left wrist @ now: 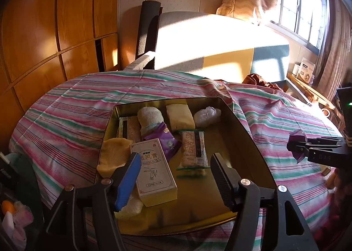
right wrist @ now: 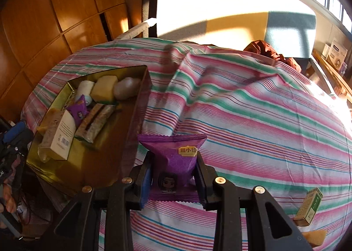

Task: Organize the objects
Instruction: 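Carry the purple snack packet into the gold tray and open the right tool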

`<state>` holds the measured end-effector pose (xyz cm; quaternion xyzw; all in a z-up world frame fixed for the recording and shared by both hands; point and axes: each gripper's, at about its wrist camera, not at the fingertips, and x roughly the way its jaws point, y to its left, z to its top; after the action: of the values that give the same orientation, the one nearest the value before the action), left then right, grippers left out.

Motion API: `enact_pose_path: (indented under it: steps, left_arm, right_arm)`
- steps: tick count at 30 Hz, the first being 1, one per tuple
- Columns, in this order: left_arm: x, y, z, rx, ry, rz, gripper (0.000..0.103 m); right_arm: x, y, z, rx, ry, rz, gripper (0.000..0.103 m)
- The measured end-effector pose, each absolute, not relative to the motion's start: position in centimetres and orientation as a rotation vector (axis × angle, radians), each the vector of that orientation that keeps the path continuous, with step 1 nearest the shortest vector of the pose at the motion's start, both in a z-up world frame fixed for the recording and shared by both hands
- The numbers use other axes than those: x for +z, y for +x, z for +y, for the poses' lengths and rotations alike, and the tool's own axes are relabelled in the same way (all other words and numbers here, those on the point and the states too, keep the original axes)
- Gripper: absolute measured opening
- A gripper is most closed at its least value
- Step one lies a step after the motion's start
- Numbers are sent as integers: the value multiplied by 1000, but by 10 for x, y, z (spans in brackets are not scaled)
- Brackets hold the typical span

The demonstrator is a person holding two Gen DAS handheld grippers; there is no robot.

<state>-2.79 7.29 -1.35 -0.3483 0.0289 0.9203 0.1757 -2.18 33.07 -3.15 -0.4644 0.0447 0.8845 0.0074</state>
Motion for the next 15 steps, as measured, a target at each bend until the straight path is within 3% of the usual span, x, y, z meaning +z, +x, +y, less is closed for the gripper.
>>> enact_pose_path:
  steps: [6,15]
  left_arm:
    - [-12,-29,51,2631,-986,14,69]
    - [-21,-34,16,2675,-1041,-73,69]
  right_arm:
    - [-25,-55,272,2855,-1489,29,34]
    - [-60,-113,231,2780,-1607,-150,34]
